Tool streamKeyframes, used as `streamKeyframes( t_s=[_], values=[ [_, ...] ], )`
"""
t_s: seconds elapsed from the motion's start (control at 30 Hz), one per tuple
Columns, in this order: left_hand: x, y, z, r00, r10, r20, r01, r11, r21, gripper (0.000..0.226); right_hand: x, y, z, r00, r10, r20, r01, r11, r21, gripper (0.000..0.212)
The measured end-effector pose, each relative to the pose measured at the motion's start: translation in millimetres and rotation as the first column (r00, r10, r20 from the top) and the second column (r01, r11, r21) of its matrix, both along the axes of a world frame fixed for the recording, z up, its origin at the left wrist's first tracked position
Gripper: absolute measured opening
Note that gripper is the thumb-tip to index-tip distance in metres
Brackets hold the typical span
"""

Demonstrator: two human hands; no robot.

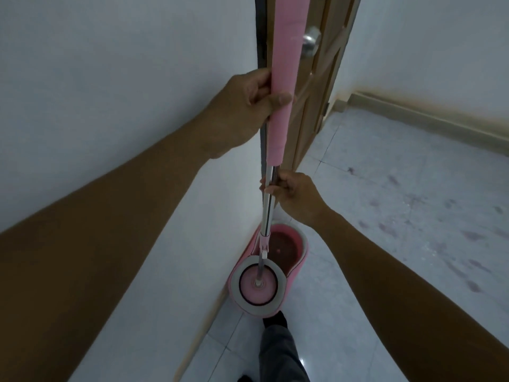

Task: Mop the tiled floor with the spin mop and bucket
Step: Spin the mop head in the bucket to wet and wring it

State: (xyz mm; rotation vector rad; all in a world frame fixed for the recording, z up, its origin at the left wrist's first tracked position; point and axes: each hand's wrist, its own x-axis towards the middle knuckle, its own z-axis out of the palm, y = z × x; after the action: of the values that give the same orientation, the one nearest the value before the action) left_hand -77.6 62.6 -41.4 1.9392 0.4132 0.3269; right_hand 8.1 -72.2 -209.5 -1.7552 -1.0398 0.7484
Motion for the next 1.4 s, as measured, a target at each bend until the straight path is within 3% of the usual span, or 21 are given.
streamKeyframes(
  t_s=[0.37,0.7,0.97,1.1,1.23,1.4],
  values=[
    [-7.7,6.7,-82.4,0.995,0.096,-0.018,-0.097,0.995,-0.036,0.039,-13.0,7.6,-76.2,0.999,0.006,-0.043,-0.007,1.000,-0.021,0.015],
    [-13.3,-2.0,-172.3,0.982,0.131,-0.136,-0.128,0.991,0.030,0.034,-32.9,1.2,-160.3,0.996,-0.074,-0.046,0.062,0.975,-0.215,0.020],
    [-34.0,-8.9,-212.3,0.944,0.095,-0.314,-0.087,0.995,0.040,0.036,-59.8,0.1,-188.7,0.975,-0.178,-0.131,0.110,0.905,-0.410,0.023],
    [-38.4,-18.7,-200.6,0.955,0.097,-0.281,-0.085,0.995,0.053,0.037,-62.2,-8.2,-176.6,0.970,-0.228,-0.083,0.186,0.919,-0.347,0.008],
    [-34.2,-17.6,-164.0,0.979,0.136,-0.154,-0.133,0.991,0.030,0.037,-52.8,-4.3,-139.5,0.976,-0.215,-0.034,0.197,0.938,-0.284,0.020],
    [-26.1,-11.0,-106.3,0.990,0.142,-0.021,-0.143,0.989,-0.041,0.043,-34.5,1.7,-75.5,0.984,-0.134,-0.121,0.125,0.989,-0.076,0.023]
  ],
)
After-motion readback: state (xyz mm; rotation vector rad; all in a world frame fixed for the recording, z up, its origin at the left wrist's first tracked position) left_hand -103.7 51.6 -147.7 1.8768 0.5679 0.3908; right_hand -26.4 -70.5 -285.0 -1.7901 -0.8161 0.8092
